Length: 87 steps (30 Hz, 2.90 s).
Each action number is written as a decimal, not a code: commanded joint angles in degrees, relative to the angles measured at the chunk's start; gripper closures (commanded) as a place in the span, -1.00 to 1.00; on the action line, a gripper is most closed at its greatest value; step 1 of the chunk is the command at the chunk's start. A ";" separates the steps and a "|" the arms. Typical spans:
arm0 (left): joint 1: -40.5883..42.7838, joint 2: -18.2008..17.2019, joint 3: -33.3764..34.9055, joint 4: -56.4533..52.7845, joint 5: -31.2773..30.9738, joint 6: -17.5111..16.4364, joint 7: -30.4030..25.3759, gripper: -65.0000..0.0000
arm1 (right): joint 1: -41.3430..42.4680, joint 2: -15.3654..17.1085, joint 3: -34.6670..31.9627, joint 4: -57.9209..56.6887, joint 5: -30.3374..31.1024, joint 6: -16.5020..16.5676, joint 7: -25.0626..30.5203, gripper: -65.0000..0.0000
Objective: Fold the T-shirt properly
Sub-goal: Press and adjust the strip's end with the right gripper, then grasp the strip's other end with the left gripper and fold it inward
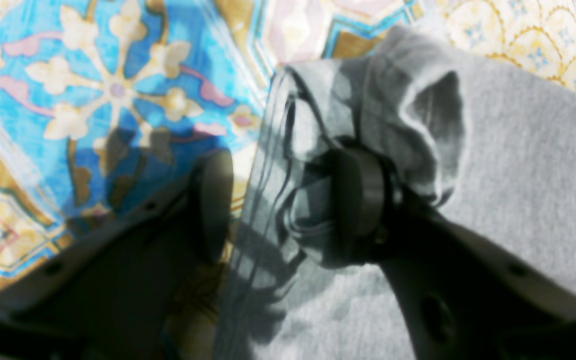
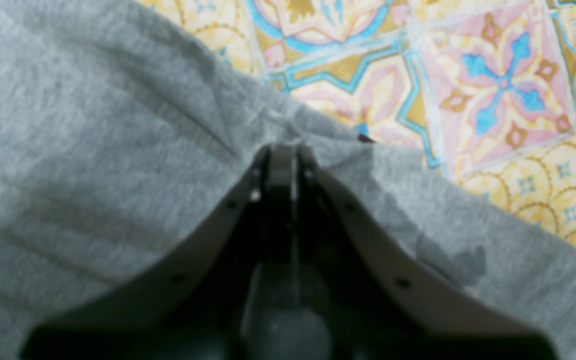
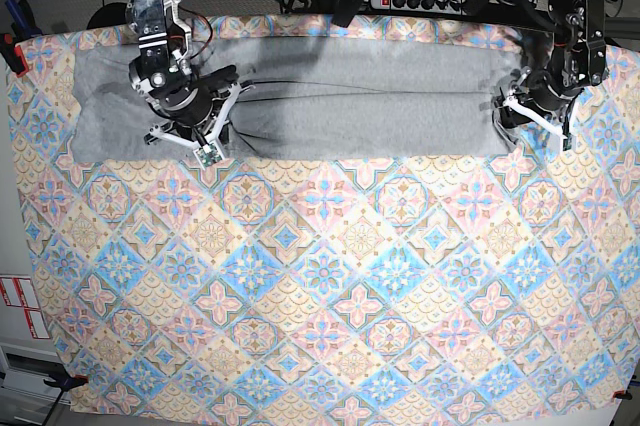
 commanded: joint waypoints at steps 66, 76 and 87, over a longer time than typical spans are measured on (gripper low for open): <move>0.55 13.62 10.23 22.78 -3.81 0.22 1.12 1.00 | -0.59 0.49 16.81 6.12 0.38 0.01 1.05 0.97; -2.79 14.76 18.05 18.65 -3.99 0.31 0.60 1.00 | -0.59 0.49 17.25 6.12 0.38 0.01 1.05 0.97; -3.85 18.10 18.93 14.52 -3.90 0.31 0.95 1.00 | -0.51 0.49 17.25 6.12 0.38 0.01 1.05 0.97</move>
